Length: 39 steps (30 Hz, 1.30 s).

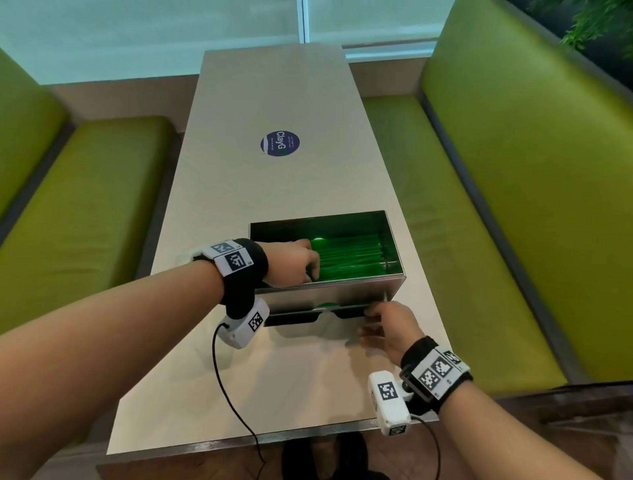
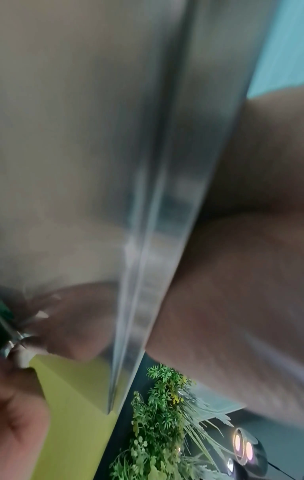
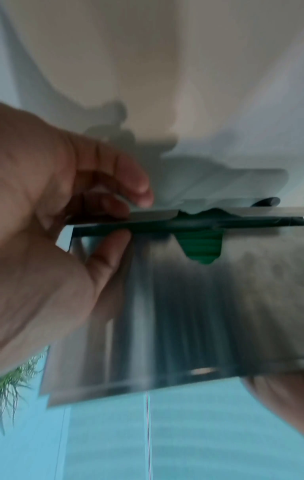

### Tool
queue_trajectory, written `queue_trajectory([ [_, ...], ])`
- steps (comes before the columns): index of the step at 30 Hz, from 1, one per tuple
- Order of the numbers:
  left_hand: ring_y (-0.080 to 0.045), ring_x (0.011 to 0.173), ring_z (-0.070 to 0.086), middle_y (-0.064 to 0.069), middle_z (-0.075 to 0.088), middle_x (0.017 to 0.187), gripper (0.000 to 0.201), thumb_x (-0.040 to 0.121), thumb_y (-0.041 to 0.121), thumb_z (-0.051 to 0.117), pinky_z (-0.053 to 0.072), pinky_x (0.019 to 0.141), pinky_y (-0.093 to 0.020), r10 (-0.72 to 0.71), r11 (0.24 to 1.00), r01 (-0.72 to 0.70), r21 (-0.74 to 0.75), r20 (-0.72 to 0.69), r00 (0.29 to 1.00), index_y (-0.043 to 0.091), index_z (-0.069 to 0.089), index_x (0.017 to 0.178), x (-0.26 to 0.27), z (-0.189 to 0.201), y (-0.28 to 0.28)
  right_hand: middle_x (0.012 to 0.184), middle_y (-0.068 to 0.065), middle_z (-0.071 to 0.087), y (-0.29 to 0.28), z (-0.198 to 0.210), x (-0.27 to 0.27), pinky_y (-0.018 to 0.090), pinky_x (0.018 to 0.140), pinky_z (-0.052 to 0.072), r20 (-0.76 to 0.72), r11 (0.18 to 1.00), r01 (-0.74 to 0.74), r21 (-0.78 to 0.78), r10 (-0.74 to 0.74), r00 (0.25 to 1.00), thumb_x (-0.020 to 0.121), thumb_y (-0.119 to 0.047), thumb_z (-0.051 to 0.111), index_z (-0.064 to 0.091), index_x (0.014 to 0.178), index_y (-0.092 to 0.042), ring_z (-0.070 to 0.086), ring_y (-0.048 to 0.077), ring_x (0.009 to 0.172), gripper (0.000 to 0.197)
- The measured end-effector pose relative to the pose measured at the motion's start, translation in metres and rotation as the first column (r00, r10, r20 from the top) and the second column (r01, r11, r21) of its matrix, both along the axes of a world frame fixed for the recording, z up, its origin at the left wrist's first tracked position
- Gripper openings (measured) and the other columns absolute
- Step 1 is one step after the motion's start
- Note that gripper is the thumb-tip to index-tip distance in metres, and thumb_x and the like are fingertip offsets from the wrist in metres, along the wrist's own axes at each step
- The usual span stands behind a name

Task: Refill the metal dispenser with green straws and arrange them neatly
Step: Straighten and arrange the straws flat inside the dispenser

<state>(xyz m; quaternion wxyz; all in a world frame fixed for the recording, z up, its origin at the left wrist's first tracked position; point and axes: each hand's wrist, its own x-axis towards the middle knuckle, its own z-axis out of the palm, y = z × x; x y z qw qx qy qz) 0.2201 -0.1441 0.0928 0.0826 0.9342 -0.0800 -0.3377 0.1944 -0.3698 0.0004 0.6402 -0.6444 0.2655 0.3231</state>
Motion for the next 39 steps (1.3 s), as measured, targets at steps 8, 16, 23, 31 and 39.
queue_trajectory([
  [8,-0.022,0.098,0.058,-0.006,0.061,0.121,0.038,0.100,0.023,0.051,0.048,0.088,-0.033,0.024,1.000,-0.025,-0.018,-0.016,1.000,0.020,0.048,0.138,0.000,-0.002,-0.001,0.073,0.006,0.077,-0.036,0.070,-0.013,0.024,0.047,0.048,-0.039,0.507,-0.689,-0.518,0.790,0.611,0.089,-0.031,0.056,0.071,0.092,-0.006,0.063,0.019,0.054,0.029],
  [16,-0.016,0.111,0.059,0.002,0.064,0.133,0.039,0.102,0.015,0.043,0.036,0.087,-0.020,-0.055,0.997,0.053,-0.053,-0.022,0.998,0.021,0.064,0.135,-0.005,0.013,-0.002,0.074,-0.008,0.071,0.011,0.180,0.041,0.020,0.065,0.052,0.412,0.437,-0.475,-0.764,0.897,0.162,0.089,-0.026,0.065,0.074,0.088,-0.026,0.064,0.005,0.069,0.009],
  [23,-0.020,0.097,0.062,0.003,0.065,0.103,0.026,0.097,0.017,0.050,0.043,0.077,-0.028,-0.097,0.988,0.090,0.127,0.045,0.994,0.020,0.069,0.115,-0.004,0.020,0.002,0.106,-0.005,0.070,0.060,0.123,0.093,0.030,0.090,0.050,-0.147,-0.201,-0.556,-0.807,0.979,-0.141,0.095,-0.030,0.059,0.072,0.110,-0.023,0.063,0.015,0.099,0.021],
  [31,-0.026,0.088,0.061,-0.008,0.073,0.110,0.030,0.099,0.022,0.049,0.049,0.080,-0.034,-0.198,0.913,0.223,0.343,-0.107,0.974,0.009,0.074,0.109,0.010,0.009,0.002,0.119,0.008,0.069,0.072,0.115,0.095,0.032,0.093,0.048,-0.367,-0.486,-0.475,-0.734,0.872,-0.325,0.102,-0.027,0.047,0.068,0.122,-0.008,0.063,0.026,0.108,0.035],
  [39,-0.014,0.094,0.056,0.000,0.069,0.119,0.028,0.101,0.016,0.052,0.038,0.066,-0.018,-0.079,0.985,0.101,0.139,-0.155,0.985,0.017,0.070,0.123,0.018,0.026,0.010,0.106,-0.004,0.071,0.078,0.120,0.101,0.027,0.084,0.052,-0.312,-0.471,-0.521,-0.712,0.877,-0.366,0.095,-0.022,0.059,0.073,0.114,-0.022,0.063,0.015,0.091,0.022],
])
